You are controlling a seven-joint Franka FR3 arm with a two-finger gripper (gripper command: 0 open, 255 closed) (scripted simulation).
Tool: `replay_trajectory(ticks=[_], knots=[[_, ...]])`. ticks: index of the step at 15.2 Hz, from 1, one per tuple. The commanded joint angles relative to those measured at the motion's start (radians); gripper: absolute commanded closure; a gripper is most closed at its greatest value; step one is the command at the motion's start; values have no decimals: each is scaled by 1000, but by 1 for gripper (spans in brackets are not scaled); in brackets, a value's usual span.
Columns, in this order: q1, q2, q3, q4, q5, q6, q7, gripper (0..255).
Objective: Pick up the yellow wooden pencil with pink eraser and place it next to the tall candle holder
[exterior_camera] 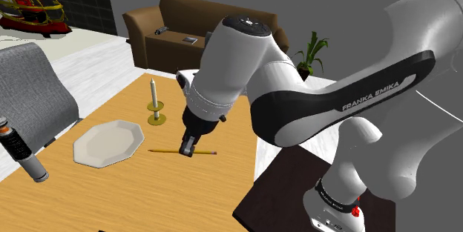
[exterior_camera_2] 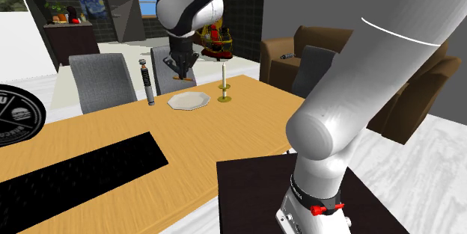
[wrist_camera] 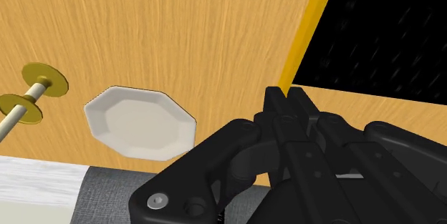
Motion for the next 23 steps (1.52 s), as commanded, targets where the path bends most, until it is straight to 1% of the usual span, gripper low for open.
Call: replay_trajectory(ticks=[1,6,12,18,23], knots=[[1,-9,-3,18,5,-27,-7,255],[-40,12,-95,29,14,-8,-143,255],[-88,69,-199,82,35,6,-307,255],[-134,158,-292,176,76,5,-472,255],[-175,254,-358,287,128,-12,-610,255]])
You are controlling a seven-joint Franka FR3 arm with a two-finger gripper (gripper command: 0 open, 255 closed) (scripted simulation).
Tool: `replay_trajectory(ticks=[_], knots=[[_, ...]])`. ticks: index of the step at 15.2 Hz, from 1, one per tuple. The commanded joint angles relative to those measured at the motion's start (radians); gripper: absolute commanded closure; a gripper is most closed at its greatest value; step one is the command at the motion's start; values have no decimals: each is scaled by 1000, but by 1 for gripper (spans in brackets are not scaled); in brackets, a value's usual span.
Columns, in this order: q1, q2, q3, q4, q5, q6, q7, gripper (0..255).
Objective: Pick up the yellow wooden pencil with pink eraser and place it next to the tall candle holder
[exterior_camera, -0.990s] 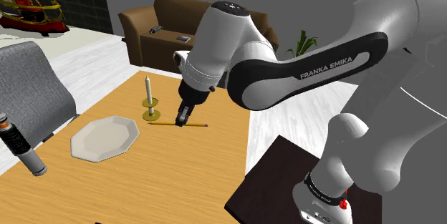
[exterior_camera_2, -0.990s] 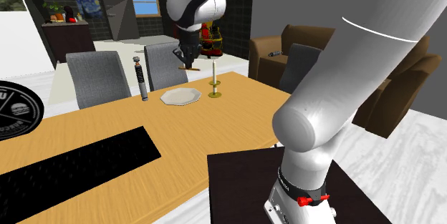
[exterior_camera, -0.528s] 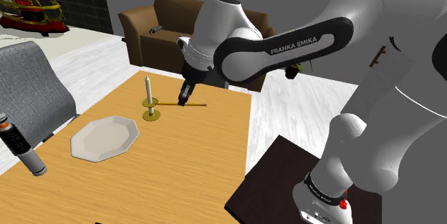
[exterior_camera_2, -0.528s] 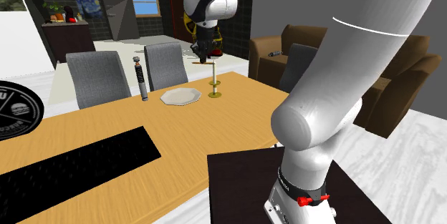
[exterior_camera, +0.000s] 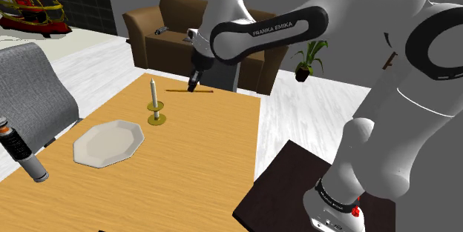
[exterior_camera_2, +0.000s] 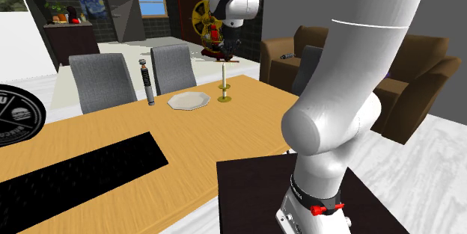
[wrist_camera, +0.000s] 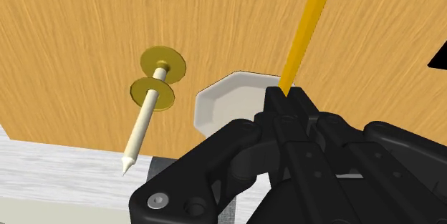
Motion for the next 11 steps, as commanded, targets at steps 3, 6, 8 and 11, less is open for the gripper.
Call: replay_trajectory(ticks=[3,6,8,11], knots=[[-35,91,-43,113,49,-28,-106,255],[-68,164,-69,206,91,-53,-183,255],[-94,217,-82,274,119,-74,-232,255],[-138,303,-96,390,161,-113,-298,255]])
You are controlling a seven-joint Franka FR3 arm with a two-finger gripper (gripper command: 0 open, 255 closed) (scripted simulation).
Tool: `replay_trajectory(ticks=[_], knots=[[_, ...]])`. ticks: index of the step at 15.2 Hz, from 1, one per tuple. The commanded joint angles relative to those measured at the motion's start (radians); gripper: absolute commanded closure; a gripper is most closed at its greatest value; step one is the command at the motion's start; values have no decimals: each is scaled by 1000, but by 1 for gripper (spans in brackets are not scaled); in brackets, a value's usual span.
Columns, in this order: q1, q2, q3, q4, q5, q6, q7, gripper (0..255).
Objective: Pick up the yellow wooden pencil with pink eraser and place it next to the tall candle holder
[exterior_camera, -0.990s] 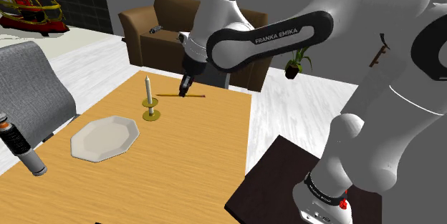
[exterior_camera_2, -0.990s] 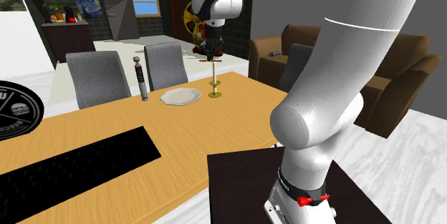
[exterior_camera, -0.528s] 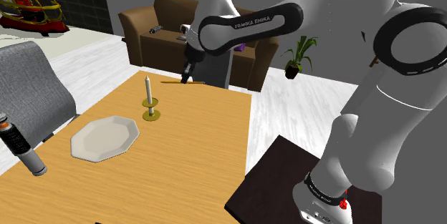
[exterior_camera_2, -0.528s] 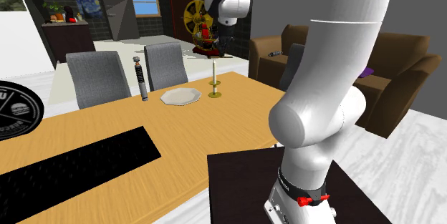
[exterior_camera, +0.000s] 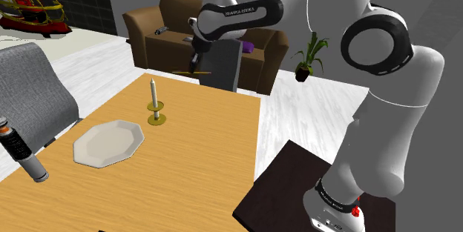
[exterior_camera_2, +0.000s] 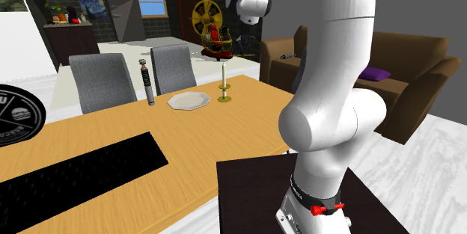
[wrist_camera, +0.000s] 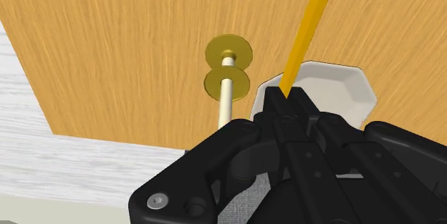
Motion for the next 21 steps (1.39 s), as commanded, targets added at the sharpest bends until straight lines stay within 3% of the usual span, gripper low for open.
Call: replay_trajectory(ticks=[1,8,13,21], knots=[[-32,55,-9,76,29,-28,-48,255],[-160,302,-16,443,111,-170,-158,255],[-277,557,-1,865,151,-342,-184,255],[-261,536,2,722,158,-224,-209,255]])
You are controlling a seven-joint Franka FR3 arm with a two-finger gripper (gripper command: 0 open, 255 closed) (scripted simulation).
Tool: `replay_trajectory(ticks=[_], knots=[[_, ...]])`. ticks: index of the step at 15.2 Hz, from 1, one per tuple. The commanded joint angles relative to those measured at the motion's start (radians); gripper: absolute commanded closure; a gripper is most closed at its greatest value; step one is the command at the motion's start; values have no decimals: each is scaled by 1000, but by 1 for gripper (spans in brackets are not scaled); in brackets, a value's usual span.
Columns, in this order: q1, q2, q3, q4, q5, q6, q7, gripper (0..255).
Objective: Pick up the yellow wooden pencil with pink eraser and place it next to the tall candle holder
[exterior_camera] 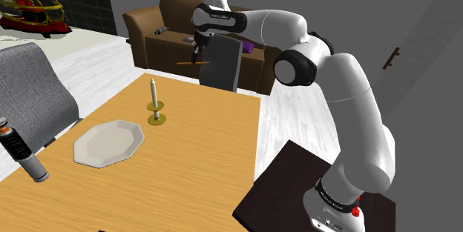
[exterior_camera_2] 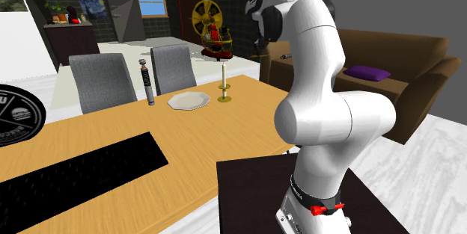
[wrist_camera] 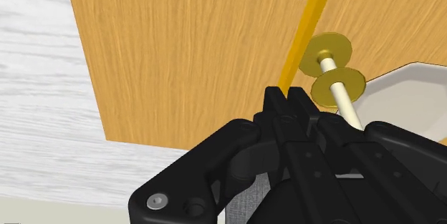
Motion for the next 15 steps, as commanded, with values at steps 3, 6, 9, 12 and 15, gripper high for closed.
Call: replay_trajectory(ticks=[3,6,9,12,15], knots=[[4,-2,2,-55,5,52,-13,255],[7,1,4,-89,10,88,-22,255],[9,8,7,-118,15,123,-30,255],[10,17,10,-144,20,156,-38,255],[10,28,14,-165,26,188,-47,255]])
